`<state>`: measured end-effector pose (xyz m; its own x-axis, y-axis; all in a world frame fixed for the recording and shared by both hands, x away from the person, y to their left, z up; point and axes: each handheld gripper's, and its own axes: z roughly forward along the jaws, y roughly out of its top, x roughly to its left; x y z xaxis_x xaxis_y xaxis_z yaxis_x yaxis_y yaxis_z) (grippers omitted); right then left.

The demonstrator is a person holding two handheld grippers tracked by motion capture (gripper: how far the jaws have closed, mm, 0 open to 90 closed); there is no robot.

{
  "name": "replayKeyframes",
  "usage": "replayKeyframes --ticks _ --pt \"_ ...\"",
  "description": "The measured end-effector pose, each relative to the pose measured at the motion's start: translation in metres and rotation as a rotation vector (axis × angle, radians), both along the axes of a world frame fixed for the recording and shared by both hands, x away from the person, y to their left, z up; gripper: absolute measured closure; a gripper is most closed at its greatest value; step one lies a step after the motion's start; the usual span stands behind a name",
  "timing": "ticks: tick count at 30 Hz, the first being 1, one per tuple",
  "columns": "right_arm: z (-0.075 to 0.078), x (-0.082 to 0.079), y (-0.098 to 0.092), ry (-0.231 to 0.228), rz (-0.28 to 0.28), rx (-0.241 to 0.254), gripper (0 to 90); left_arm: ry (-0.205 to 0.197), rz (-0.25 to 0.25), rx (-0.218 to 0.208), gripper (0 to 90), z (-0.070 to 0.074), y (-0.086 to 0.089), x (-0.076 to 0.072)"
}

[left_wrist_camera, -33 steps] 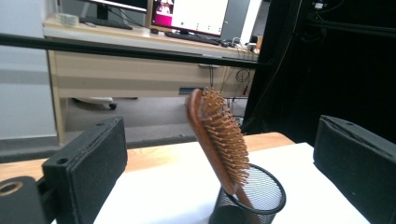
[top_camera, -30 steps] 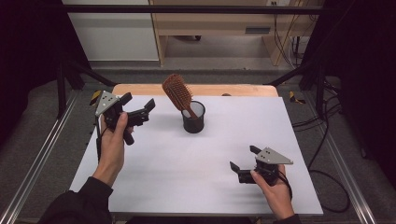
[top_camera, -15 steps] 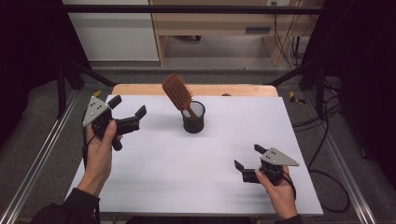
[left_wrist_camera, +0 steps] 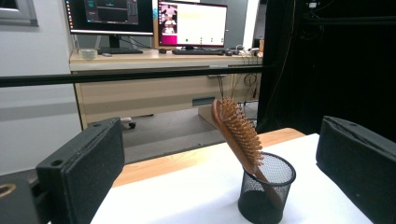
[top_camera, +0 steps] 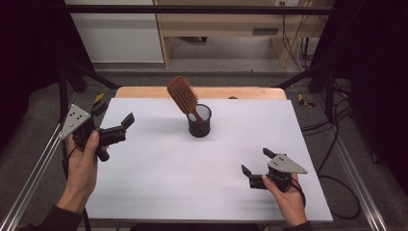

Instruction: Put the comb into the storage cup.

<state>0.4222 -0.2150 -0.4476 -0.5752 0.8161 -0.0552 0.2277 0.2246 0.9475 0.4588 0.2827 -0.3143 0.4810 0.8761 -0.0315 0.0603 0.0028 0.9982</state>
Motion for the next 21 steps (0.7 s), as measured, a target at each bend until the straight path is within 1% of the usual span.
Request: replayKeyframes --ticks 1,5,11,13,14,16,19,21 --pt "0.000 0.000 0.000 0.000 -0.002 -0.002 4.5 0.000 -0.001 -0.002 1.5 -0.001 0.001 -0.001" --pt "0.000 -0.001 -0.002 -0.011 -0.015 0.000 4.5 -0.008 0.004 0.025 1.6 -0.005 0.005 -0.004" --pt "0.001 -0.001 -0.003 -0.021 -0.025 0.000 5.1 -0.020 0.014 0.020 1.6 -0.008 0.011 -0.010" --pt "0.001 -0.001 -0.003 -0.019 -0.023 -0.001 5.0 -0.025 0.017 0.030 1.6 -0.009 0.013 -0.013" --pt "0.001 -0.001 -0.003 -0.013 -0.019 -0.002 5.0 -0.029 0.023 0.044 1.6 -0.009 0.014 -0.014" --pt "0.000 -0.001 -0.002 -0.005 -0.014 -0.001 5.0 -0.032 0.027 0.060 1.6 -0.010 0.017 -0.016" --pt "0.000 -0.001 -0.002 0.002 -0.014 -0.001 4.7 -0.031 0.035 0.058 1.6 -0.010 0.022 -0.018" --pt "0.000 -0.001 -0.003 0.005 -0.015 0.007 4.7 -0.032 0.046 0.058 1.6 -0.011 0.026 -0.020"
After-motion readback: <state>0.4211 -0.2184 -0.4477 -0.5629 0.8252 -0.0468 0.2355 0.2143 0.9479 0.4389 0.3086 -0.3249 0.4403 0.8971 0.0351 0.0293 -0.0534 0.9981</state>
